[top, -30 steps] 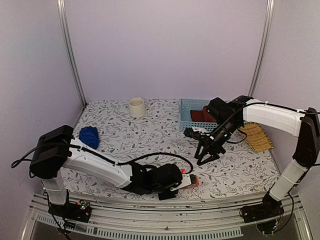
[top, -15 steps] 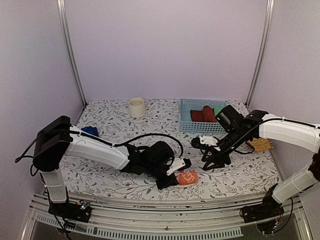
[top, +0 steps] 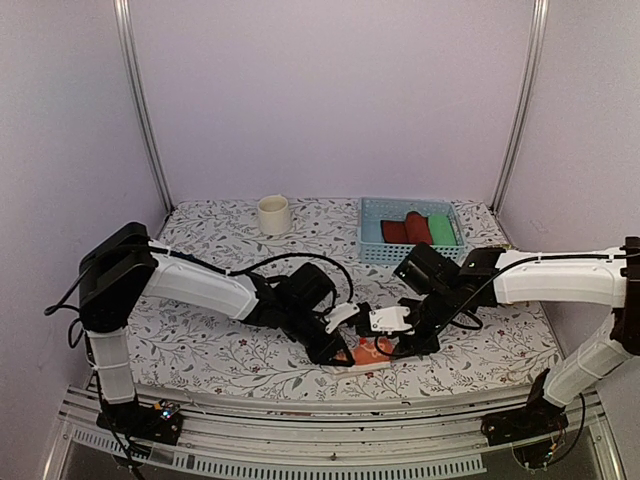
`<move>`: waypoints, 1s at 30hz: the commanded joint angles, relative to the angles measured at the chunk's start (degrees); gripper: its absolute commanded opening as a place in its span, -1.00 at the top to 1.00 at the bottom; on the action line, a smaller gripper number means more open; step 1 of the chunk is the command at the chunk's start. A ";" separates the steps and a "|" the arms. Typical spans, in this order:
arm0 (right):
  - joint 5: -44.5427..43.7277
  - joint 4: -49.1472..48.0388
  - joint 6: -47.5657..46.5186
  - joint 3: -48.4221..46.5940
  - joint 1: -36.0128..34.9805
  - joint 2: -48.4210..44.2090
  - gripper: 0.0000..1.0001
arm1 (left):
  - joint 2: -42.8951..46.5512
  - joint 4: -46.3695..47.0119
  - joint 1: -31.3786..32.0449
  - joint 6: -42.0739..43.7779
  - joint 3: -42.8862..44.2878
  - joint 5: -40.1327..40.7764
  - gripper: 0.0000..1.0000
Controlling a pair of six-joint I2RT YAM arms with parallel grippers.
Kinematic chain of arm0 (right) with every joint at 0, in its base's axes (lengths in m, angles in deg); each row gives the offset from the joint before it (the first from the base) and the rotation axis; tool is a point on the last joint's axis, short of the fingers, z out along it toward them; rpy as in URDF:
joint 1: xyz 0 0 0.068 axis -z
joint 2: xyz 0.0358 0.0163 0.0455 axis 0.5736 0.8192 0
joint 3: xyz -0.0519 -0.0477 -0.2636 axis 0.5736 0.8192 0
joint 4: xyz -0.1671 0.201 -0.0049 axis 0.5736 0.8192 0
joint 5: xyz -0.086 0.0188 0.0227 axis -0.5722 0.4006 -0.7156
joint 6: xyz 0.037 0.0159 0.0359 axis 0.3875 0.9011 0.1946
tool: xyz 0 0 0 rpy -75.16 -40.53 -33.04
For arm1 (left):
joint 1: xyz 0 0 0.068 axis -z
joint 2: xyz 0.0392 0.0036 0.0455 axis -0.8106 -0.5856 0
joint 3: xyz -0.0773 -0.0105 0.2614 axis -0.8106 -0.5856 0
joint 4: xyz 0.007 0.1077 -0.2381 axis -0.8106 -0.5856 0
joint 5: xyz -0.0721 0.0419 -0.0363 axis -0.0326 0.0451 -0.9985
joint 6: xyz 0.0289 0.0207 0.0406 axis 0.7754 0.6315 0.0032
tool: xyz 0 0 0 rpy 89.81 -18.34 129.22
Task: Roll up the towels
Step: Pick up the towel from the center of the board.
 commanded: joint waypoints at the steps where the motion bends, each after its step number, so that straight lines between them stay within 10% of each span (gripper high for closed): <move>1: -5.77 -4.39 -1.64 -1.60 -3.92 2.16 0.04 | -4.05 -3.67 -1.66 -2.03 -0.24 -4.51 1.00; 25: -12.15 -17.23 -7.95 2.34 -7.83 17.81 -0.03 | -7.38 -1.56 -7.31 -4.55 0.34 -15.86 1.00; 30: -14.28 -17.98 -8.49 2.61 -7.83 20.79 0.40 | -6.68 -2.11 -7.99 -4.75 0.57 -14.26 0.78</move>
